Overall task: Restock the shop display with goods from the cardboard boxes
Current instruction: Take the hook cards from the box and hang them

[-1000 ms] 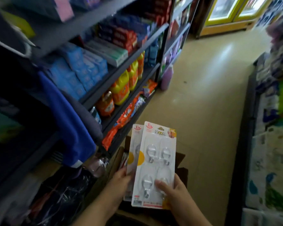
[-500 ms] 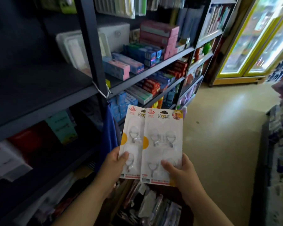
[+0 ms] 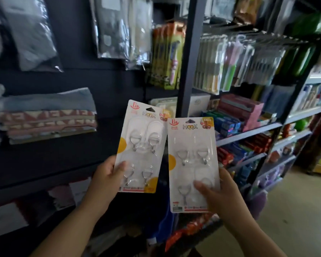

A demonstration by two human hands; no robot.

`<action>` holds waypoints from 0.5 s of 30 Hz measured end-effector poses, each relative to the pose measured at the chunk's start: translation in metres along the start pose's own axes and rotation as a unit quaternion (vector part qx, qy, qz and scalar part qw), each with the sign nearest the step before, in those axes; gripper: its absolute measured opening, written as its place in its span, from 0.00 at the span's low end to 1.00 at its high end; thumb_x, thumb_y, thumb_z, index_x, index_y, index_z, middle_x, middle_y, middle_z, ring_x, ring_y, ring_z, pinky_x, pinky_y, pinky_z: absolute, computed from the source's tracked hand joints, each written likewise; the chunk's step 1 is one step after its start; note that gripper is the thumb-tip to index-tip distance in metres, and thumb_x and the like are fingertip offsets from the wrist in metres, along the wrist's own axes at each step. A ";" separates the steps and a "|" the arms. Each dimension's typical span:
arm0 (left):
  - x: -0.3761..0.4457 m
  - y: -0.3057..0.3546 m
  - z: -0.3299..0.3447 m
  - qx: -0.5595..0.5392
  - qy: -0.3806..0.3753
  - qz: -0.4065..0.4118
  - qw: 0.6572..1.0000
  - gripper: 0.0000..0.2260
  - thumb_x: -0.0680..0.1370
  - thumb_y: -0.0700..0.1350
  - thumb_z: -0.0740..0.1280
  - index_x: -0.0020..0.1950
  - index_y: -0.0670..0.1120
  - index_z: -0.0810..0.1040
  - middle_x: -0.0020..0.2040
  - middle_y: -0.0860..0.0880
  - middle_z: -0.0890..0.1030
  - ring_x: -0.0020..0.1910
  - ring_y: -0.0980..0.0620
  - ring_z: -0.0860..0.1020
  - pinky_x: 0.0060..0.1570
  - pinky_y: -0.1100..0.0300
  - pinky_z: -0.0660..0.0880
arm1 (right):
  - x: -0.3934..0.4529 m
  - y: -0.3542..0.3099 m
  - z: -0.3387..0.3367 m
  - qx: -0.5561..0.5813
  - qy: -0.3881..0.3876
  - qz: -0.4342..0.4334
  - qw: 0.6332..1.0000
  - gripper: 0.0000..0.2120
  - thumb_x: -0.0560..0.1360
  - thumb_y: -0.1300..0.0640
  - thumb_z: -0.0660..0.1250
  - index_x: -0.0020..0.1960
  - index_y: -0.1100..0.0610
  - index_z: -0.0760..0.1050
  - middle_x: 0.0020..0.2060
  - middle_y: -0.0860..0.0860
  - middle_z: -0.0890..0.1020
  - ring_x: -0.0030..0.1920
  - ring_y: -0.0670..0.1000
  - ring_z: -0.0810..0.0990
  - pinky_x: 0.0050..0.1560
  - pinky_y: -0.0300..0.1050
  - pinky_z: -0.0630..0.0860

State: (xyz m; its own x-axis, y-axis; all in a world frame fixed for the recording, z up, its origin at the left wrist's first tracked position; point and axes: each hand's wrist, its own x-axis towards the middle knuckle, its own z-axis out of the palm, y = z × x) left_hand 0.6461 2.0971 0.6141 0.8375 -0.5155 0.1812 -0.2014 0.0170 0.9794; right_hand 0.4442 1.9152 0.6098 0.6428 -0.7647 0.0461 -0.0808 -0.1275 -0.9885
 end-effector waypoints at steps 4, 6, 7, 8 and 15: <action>0.009 0.026 -0.046 0.009 0.062 0.027 0.998 0.06 0.79 0.46 0.65 0.54 0.54 0.80 0.48 0.53 0.85 0.48 0.52 0.83 0.53 0.49 0.78 | 0.025 -0.045 0.035 -0.012 -0.051 -0.051 0.997 0.21 0.70 0.53 0.74 0.59 0.48 0.71 0.51 0.47 0.83 0.48 0.49 0.84 0.47 0.51 0.82; 0.012 0.043 -0.072 0.009 0.093 0.050 0.994 0.08 0.76 0.51 0.66 0.53 0.53 0.80 0.49 0.52 0.85 0.48 0.53 0.83 0.52 0.50 0.78 | 0.038 -0.069 0.056 -0.012 -0.077 -0.076 0.994 0.21 0.70 0.53 0.74 0.60 0.48 0.71 0.51 0.47 0.83 0.47 0.49 0.84 0.45 0.50 0.83; 0.014 0.052 -0.084 0.009 0.102 0.062 0.993 0.09 0.75 0.51 0.66 0.53 0.53 0.81 0.50 0.51 0.85 0.48 0.53 0.83 0.51 0.51 0.77 | 0.044 -0.081 0.067 -0.010 -0.086 -0.093 0.992 0.20 0.70 0.53 0.74 0.59 0.47 0.71 0.51 0.47 0.83 0.47 0.50 0.84 0.45 0.49 0.83; 0.016 0.061 -0.097 0.010 0.112 0.072 0.991 0.08 0.76 0.49 0.66 0.53 0.52 0.81 0.50 0.52 0.85 0.49 0.53 0.83 0.51 0.52 0.77 | 0.049 -0.093 0.079 -0.009 -0.092 -0.111 0.990 0.19 0.70 0.53 0.74 0.57 0.46 0.71 0.50 0.47 0.83 0.47 0.49 0.84 0.44 0.49 0.82; 0.036 0.122 -0.188 0.020 0.202 0.138 0.969 0.06 0.80 0.44 0.64 0.51 0.53 0.80 0.46 0.57 0.85 0.47 0.56 0.83 0.46 0.58 0.76 | 0.073 -0.173 0.157 -0.011 -0.130 -0.213 0.968 0.17 0.72 0.50 0.72 0.58 0.46 0.71 0.49 0.44 0.82 0.46 0.45 0.83 0.39 0.39 0.78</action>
State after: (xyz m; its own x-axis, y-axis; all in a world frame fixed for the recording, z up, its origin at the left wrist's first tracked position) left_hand 0.7472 2.2423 0.7568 0.8779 -0.1177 0.4642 -0.4590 0.0694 0.8857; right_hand 0.6244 1.9805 0.7618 0.7913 -0.4547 0.4089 0.2199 -0.4123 -0.8841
